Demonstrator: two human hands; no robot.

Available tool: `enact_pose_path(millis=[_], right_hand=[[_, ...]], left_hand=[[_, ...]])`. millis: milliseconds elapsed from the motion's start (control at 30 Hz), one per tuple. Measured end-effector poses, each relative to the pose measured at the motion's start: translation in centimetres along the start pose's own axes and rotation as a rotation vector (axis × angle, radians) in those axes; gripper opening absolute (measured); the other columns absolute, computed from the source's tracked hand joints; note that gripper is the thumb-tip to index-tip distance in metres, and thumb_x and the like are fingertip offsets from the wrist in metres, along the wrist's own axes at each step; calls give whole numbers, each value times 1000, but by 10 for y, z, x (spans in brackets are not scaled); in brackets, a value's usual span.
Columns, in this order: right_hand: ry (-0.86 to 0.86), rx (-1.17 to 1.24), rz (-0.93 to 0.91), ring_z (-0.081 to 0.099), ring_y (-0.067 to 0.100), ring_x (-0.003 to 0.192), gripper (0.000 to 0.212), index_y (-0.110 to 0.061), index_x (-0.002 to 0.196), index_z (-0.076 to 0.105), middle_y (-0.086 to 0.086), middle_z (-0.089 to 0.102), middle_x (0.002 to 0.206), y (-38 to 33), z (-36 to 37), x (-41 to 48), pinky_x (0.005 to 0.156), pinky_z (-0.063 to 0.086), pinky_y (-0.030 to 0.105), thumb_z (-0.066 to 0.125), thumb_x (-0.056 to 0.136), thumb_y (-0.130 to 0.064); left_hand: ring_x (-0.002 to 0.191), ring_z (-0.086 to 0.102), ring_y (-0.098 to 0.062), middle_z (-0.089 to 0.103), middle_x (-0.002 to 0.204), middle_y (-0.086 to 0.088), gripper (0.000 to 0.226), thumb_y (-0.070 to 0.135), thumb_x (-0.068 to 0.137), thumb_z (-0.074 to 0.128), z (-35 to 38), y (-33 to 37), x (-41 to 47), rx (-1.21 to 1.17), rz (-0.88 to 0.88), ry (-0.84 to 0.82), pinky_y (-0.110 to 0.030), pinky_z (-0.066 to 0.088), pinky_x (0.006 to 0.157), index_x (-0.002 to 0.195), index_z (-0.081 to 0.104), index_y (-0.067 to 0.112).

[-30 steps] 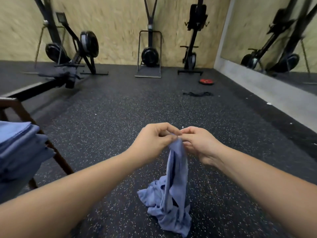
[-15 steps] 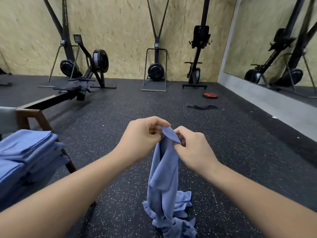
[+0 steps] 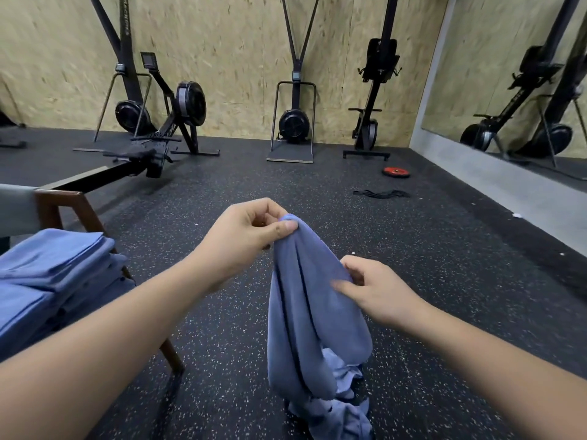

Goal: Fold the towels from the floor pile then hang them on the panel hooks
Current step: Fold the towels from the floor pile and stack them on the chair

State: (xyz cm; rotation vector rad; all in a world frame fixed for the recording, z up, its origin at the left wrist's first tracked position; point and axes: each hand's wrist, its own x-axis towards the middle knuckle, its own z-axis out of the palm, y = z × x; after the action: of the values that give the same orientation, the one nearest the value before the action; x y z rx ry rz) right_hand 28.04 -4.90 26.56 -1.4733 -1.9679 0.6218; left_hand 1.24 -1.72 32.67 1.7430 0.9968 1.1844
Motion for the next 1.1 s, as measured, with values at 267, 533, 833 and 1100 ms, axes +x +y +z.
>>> enact_pose_path(millis=[267, 533, 833, 1100], right_hand=[[-38, 68, 41, 57, 8, 72, 32, -24, 89, 69, 5, 72, 81, 21, -6, 3, 72, 49, 39, 68, 84, -56], [-58, 108, 118, 53, 9, 68, 16, -16, 86, 71, -4, 67, 73, 28, -21, 1, 66, 39, 33, 74, 100, -24], [44, 697, 154, 74, 27, 92, 35, -22, 133, 68, 25, 79, 106, -36, -35, -13, 90, 55, 38, 72, 100, -11], [-20, 889, -7, 68, 30, 77, 37, -24, 130, 66, 28, 71, 91, -85, -35, -28, 67, 58, 30, 67, 98, -5]], left_hand=[[74, 49, -16, 63, 84, -7, 9, 24, 90, 85, -19, 10, 2, -47, -38, 25, -25, 42, 58, 96, 83, 18], [78, 55, -7, 67, 90, -2, 12, 32, 88, 82, -44, 10, 4, -152, -66, 109, -21, 37, 57, 93, 80, 21], [70, 50, -10, 66, 84, 1, 9, 22, 99, 75, -60, 2, 5, -65, -11, 368, -29, 38, 61, 90, 76, 24], [65, 57, -10, 75, 74, 2, 9, 27, 95, 77, -45, 1, -1, 183, 52, 351, -34, 44, 70, 87, 74, 23]])
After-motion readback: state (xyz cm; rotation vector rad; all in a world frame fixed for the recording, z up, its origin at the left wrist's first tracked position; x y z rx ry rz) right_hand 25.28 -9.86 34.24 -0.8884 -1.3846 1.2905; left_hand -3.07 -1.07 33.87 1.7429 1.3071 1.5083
